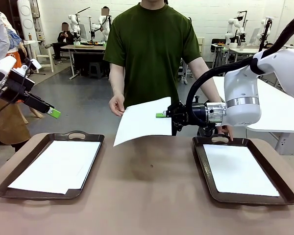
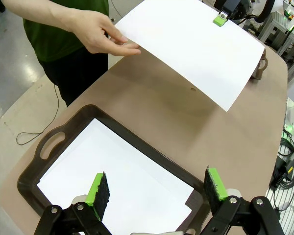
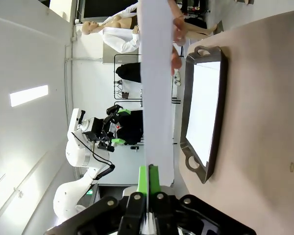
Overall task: Sort the A4 documents.
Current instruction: Receive the A4 Paper, then place the A4 Paper in the designated Handle tray.
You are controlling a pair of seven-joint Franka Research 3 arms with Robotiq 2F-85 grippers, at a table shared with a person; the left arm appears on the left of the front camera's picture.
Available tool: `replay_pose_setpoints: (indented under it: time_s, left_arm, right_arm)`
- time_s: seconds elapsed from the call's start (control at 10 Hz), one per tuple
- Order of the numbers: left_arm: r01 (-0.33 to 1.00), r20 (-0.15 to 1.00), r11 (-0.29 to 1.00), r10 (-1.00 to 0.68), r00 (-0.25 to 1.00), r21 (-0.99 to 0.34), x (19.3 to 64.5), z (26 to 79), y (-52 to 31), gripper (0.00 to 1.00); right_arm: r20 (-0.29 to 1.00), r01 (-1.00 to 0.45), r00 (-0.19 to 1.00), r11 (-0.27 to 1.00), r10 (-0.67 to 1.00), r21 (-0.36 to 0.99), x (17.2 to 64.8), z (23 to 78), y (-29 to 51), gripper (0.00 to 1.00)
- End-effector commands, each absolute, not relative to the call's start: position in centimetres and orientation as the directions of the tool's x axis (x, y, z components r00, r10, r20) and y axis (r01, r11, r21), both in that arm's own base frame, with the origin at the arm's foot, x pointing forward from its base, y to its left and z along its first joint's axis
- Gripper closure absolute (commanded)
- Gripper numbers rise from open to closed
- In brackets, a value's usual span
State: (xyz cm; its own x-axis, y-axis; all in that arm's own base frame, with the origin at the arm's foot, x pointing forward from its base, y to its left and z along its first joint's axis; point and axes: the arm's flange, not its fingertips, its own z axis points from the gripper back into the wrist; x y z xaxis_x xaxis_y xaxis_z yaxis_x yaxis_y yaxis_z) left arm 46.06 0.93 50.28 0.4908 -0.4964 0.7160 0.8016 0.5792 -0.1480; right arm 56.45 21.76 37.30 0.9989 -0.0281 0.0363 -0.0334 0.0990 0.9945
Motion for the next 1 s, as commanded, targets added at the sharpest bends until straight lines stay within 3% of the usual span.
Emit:
replay_pose_setpoints:
  time_s: [0.0,0.8,0.9]
  left_arm:
    - [0.805,0.714,0.577,-0.505,0.484,-0.137,46.0,50.2,0.9,0.00]
    - [0.805,0.714,0.577,-0.505,0.484,-0.137,46.0,50.2,0.9,0.00]
    - [0.805,0.714,0.577,-0.505,0.484,-0.137,46.0,50.2,0.9,0.00]
  right_arm:
    - [0.034,-0.030,0.999,0.107,-0.035,0.994,56.4,37.1,21.8,1.00]
    - [0.036,-0.033,0.999,0.099,-0.028,0.995,56.5,37.3,21.8,0.99]
    - [0.130,-0.131,0.991,0.094,0.022,0.987,55.3,37.6,18.1,0.99]
